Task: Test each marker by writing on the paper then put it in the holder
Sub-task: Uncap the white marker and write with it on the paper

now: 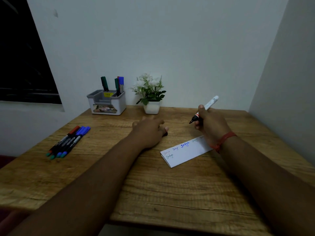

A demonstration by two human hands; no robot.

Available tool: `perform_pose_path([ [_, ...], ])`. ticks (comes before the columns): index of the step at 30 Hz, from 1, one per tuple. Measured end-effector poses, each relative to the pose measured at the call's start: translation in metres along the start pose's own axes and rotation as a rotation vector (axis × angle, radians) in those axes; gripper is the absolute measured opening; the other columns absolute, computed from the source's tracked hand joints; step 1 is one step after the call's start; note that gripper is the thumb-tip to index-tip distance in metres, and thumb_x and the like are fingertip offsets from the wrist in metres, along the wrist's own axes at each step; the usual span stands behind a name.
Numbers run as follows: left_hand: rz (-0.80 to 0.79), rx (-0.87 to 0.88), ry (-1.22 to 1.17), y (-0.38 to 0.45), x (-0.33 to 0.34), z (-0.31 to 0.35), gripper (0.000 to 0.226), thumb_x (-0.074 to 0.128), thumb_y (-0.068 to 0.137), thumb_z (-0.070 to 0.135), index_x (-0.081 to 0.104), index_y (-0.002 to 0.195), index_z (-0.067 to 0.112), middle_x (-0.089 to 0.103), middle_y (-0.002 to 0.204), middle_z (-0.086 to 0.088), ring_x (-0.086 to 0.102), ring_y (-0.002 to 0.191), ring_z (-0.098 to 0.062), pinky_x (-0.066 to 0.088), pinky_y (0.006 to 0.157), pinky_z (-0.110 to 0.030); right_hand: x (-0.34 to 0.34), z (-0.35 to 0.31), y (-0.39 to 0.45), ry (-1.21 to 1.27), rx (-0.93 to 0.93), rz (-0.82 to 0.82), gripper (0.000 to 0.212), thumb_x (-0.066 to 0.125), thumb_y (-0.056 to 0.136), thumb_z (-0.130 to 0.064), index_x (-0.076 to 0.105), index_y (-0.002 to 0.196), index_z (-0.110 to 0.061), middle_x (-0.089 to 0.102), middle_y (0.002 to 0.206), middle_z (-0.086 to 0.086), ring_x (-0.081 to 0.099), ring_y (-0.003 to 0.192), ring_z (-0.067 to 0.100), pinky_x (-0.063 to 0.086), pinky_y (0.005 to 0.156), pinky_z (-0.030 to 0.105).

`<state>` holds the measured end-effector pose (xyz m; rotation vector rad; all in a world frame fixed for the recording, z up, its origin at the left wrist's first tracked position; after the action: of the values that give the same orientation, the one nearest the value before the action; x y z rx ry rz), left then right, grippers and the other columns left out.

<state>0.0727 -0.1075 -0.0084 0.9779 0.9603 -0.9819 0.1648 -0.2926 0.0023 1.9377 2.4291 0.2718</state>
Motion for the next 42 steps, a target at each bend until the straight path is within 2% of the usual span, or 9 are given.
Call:
perform_pose_path([
  [2,-0.025,-0.047,-0.009,-0.002,-0.005,-0.006,0.064,0.034,0.098,0.064,0.026,0.154,0.034,0.024,0.162,-0.005,0.016,0.149,-0.033,0.015,0.115,-0.059,0.001,-0.002,-0.002,0.004,-0.014,-0.023,0.026,0.051,0.105,-0.031,0.057,0.091,-0.010,0.060,0.077,0.006,0.056,0.056,0.012,0.049,0.055,0.029],
  [4,-0.068,-0.081,-0.018,-0.004,-0.011,-0.015,0.079,0.033,0.093,0.073,0.005,0.158,0.037,0.005,0.167,-0.003,0.000,0.152,-0.031,0.004,0.117,-0.061,0.004,-0.004,-0.006,0.007,-0.028,-0.051,0.025,0.052,0.105,-0.030,0.058,0.097,-0.007,0.064,0.081,0.009,0.061,0.057,0.013,0.053,0.055,0.028],
  [8,-0.169,-0.070,0.019,-0.007,-0.013,-0.028,0.099,0.035,0.081,0.086,-0.012,0.155,0.041,-0.014,0.167,0.000,-0.018,0.151,-0.028,-0.004,0.117,-0.065,0.009,-0.015,-0.020,0.024,-0.062,-0.121,0.022,0.056,0.103,-0.022,0.058,0.106,0.000,0.070,0.090,0.019,0.071,0.068,0.022,0.062,0.062,0.030],
  [11,-0.211,-0.022,0.041,-0.009,-0.013,-0.025,0.105,0.039,0.078,0.088,-0.016,0.154,0.041,-0.023,0.164,0.000,-0.025,0.149,-0.030,-0.007,0.116,-0.066,0.012,-0.027,-0.034,0.022,-0.082,-0.218,0.006,0.063,0.096,-0.001,0.057,0.098,0.000,0.066,0.099,0.030,0.074,0.086,0.033,0.063,0.077,0.037],
  [12,-0.223,-0.005,0.047,-0.010,-0.013,-0.023,0.107,0.040,0.077,0.088,-0.017,0.153,0.041,-0.025,0.164,0.001,-0.027,0.148,-0.030,-0.008,0.116,-0.066,0.012,-0.031,-0.041,0.005,-0.087,-0.243,0.009,0.065,0.092,0.004,0.058,0.095,-0.001,0.065,0.099,0.030,0.073,0.091,0.035,0.063,0.082,0.040],
  [16,-0.253,0.055,0.084,-0.009,-0.009,-0.016,0.113,0.042,0.073,0.090,-0.019,0.154,0.039,-0.029,0.162,0.003,-0.031,0.146,-0.030,-0.010,0.115,-0.067,0.005,-0.030,-0.076,-0.203,-0.135,-0.325,0.013,0.072,0.083,-0.002,0.063,0.091,0.003,0.071,0.098,0.026,0.072,0.101,0.037,0.060,0.091,0.045],
  [21,-0.285,0.076,0.137,-0.007,-0.001,-0.015,0.121,0.042,0.066,0.095,-0.021,0.152,0.040,-0.034,0.159,0.003,-0.035,0.144,-0.030,-0.012,0.113,-0.068,0.001,-0.025,-0.100,-0.359,-0.121,-0.335,0.005,0.066,0.089,-0.002,0.069,0.093,0.001,0.074,0.089,0.011,0.072,0.083,0.020,0.059,0.074,0.028],
  [27,-0.330,0.073,0.172,-0.011,-0.001,-0.012,0.123,0.043,0.065,0.096,-0.021,0.153,0.038,-0.032,0.160,0.001,-0.034,0.144,-0.033,-0.011,0.112,-0.070,-0.002,-0.012,-0.106,-0.487,-0.095,-0.296,0.003,0.067,0.087,-0.007,0.070,0.087,-0.008,0.073,0.079,0.006,0.066,0.072,0.011,0.054,0.068,0.026],
  [42,-0.353,0.038,0.183,-0.009,-0.001,-0.013,0.127,0.042,0.061,0.098,-0.021,0.153,0.038,-0.033,0.160,0.002,-0.034,0.144,-0.034,-0.009,0.113,-0.070,-0.002,-0.009,-0.105,-0.649,-0.115,-0.281,0.007,0.073,0.085,-0.023,0.070,0.082,-0.018,0.076,0.085,-0.005,0.071,0.081,0.008,0.055,0.066,0.026],
])
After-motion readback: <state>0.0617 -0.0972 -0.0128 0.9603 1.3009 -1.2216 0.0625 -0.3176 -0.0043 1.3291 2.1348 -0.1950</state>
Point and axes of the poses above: each hand's wrist, its own y-axis towards the middle knuckle, its own x-axis out of the palm, z = x × y, the point moved 2 cm from there along y, towards the middle knuckle
